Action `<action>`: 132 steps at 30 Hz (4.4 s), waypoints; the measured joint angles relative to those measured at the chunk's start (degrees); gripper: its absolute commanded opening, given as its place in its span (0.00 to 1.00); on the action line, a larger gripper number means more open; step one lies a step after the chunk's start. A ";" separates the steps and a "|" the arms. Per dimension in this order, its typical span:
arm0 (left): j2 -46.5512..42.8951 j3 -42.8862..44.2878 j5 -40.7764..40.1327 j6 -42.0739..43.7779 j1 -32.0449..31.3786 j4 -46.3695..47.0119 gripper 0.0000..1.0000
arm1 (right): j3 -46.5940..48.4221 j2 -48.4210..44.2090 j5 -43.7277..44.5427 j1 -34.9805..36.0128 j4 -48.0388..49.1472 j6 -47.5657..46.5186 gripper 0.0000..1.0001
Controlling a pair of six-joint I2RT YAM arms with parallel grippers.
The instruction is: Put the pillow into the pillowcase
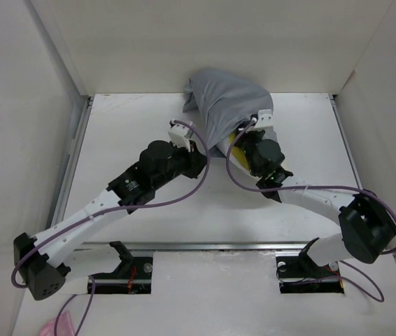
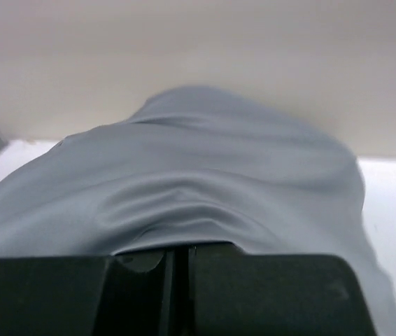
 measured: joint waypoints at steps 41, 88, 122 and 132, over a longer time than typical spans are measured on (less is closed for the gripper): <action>8.92 8.72 -11.26 -6.34 -0.15 -19.56 1.00 | 3.08 1.01 -28.33 -3.08 -34.40 11.06 1.00; 54.05 40.04 -35.04 9.18 -9.51 -27.69 0.00 | 5.73 12.94 -38.23 -22.12 -44.72 17.03 0.82; 56.81 57.11 -41.38 2.91 -0.87 -36.52 0.10 | -1.29 -13.03 -36.41 -16.63 -34.82 19.28 0.00; 59.12 64.46 -39.76 -2.43 -1.86 -36.26 1.00 | -1.62 -32.46 -35.41 -16.02 -53.13 19.23 0.00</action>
